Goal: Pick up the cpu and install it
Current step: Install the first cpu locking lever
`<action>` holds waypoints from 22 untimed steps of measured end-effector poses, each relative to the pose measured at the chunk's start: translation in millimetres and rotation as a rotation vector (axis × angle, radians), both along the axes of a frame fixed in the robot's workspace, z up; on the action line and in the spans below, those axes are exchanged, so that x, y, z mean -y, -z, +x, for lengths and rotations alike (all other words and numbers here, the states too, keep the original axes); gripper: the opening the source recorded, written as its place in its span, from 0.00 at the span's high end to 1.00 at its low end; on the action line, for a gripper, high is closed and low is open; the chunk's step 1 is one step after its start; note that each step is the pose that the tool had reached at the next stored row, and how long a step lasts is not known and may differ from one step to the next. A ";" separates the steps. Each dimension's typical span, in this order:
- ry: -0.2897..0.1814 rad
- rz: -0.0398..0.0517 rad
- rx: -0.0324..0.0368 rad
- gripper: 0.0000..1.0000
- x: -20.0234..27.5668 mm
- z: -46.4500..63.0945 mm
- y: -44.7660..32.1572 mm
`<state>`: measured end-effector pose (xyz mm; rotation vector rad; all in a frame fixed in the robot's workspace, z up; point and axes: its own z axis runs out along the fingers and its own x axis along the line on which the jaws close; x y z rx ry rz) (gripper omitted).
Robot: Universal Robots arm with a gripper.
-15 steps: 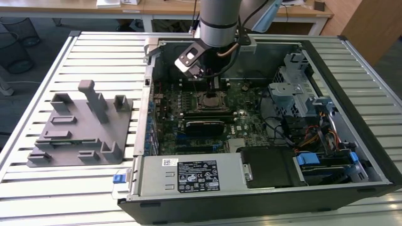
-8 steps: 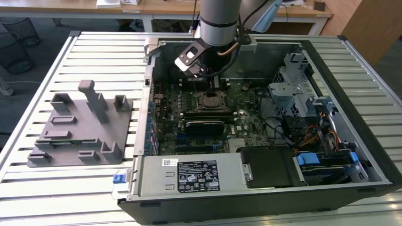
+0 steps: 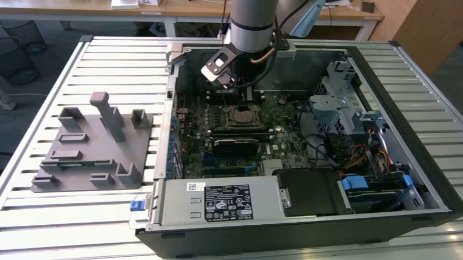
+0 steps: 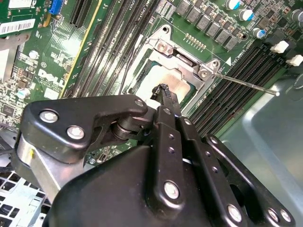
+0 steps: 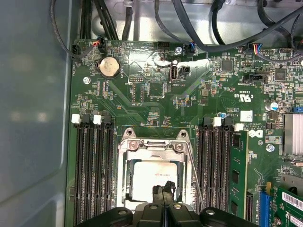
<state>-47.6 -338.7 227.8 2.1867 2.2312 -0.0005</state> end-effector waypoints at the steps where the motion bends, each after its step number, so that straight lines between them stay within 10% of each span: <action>1: 0.000 0.0000 0.0000 0.89 0.0 0.0 -0.2; 22: 0.000 0.0001 0.0001 0.89 0.0 0.0 -13.3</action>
